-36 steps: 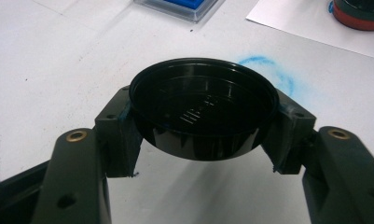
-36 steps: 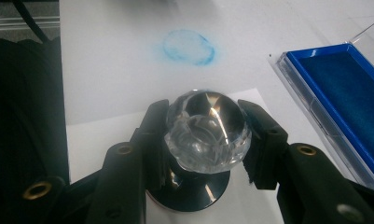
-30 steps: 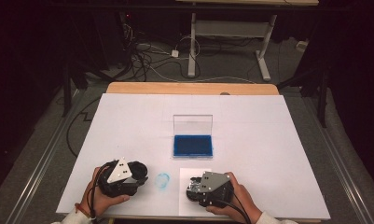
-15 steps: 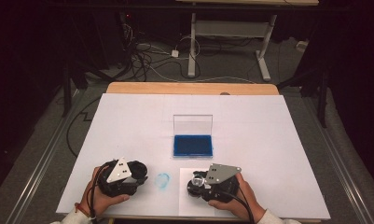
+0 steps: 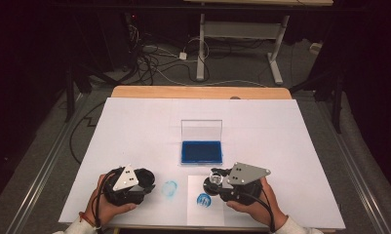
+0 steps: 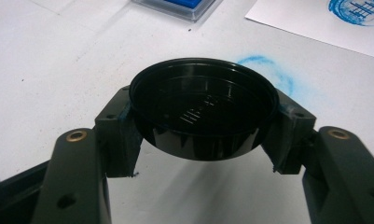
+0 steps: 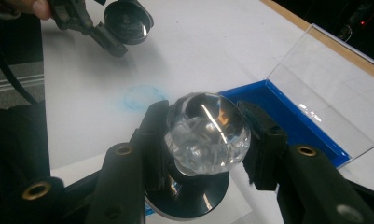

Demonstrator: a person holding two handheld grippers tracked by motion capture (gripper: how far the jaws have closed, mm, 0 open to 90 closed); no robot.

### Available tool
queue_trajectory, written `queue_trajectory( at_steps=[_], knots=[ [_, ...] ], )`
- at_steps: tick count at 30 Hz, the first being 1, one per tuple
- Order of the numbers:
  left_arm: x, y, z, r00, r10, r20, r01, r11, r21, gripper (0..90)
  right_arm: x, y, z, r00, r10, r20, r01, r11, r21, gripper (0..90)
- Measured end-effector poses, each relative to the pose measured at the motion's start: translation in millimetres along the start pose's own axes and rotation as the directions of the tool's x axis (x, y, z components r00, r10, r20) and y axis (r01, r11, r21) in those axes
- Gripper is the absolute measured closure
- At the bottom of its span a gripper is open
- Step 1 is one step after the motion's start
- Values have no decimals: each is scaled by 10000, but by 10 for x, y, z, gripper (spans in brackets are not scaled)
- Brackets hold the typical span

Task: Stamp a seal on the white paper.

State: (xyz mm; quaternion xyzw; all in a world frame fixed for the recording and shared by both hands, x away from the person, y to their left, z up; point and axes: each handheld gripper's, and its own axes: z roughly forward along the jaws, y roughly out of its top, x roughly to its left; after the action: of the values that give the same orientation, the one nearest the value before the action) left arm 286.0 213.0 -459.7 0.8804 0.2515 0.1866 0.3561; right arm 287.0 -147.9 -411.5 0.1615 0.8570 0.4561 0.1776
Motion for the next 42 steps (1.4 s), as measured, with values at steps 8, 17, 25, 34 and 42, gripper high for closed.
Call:
queue_trajectory(
  at_steps=[8, 17, 25, 34, 42],
  knots=[
    [7, -7, -3, 10000, -18, 47, 18, 10000, -41, 370, -70, 30, -91, 9994, 47, 339, -39, 9997, -241, 573],
    [22, -17, 3, 9999, -50, 88, 50, 10000, -57, 371, -149, 33, -141, 9981, 191, 592, -169, 9992, -371, 573],
    [23, -21, 8, 9999, -22, 127, 22, 10000, -27, 370, -180, 36, -168, 9971, 258, 714, -229, 9989, -414, 573],
    [21, -22, 29, 9997, -36, 233, 35, 10000, 42, 370, -279, 22, -242, 9938, 549, 970, -492, 9970, -596, 573],
    [0, -23, 37, 9996, 3, 281, -5, 10000, 97, 370, -379, 9, -336, 9881, 779, 1325, -669, 9941, -851, 573]
  ],
)
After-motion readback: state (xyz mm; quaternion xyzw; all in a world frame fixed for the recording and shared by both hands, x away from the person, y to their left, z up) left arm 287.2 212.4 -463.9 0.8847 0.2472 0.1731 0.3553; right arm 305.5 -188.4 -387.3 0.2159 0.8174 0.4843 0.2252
